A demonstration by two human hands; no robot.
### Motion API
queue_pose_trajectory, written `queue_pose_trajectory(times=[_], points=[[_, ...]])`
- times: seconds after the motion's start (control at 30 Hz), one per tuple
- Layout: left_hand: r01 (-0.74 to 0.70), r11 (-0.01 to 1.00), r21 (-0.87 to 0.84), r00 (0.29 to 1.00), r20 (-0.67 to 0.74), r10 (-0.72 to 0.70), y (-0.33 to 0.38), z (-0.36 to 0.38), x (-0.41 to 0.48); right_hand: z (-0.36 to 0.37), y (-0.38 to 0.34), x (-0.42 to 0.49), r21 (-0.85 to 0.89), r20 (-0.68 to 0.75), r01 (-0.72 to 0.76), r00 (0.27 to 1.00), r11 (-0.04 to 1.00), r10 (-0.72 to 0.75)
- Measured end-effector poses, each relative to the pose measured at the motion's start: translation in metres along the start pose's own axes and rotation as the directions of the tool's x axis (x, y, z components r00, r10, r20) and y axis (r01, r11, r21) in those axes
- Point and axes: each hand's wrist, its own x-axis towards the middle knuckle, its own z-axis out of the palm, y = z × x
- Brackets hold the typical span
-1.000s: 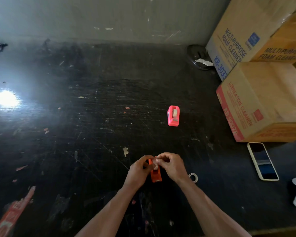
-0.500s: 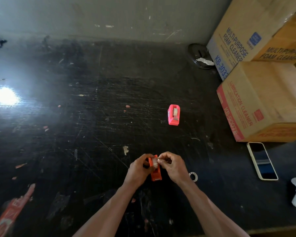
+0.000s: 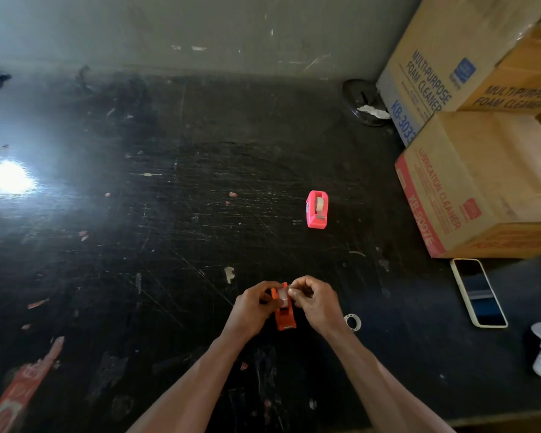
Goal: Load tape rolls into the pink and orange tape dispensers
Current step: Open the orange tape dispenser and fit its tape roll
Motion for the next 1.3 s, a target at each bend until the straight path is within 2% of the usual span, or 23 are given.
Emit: queue_pose_trajectory(times=[0.3, 0.8, 1.3], points=[[-0.110, 0.974, 0.198, 0.992, -0.038, 0.120, 0.0030, 0.0039, -0.0031, -0.0008, -0.0009, -0.0005, 0.054, -0.004, -0.026, 1.000, 0.998, 0.026], [-0.034, 0.999, 0.013, 0.999, -0.001, 0.034, 0.0023, -0.0038, -0.0031, 0.0011, -0.0014, -0.0020, 0.084, -0.009, -0.053, 0.999, 0.995, 0.053], [-0.045, 0.996, 0.079, 0.999, -0.009, 0.046, 0.0070, -0.0018, 0.0002, -0.0008, -0.0019, -0.0061, 0.195, -0.024, -0.056, 0.998, 0.979, 0.062]])
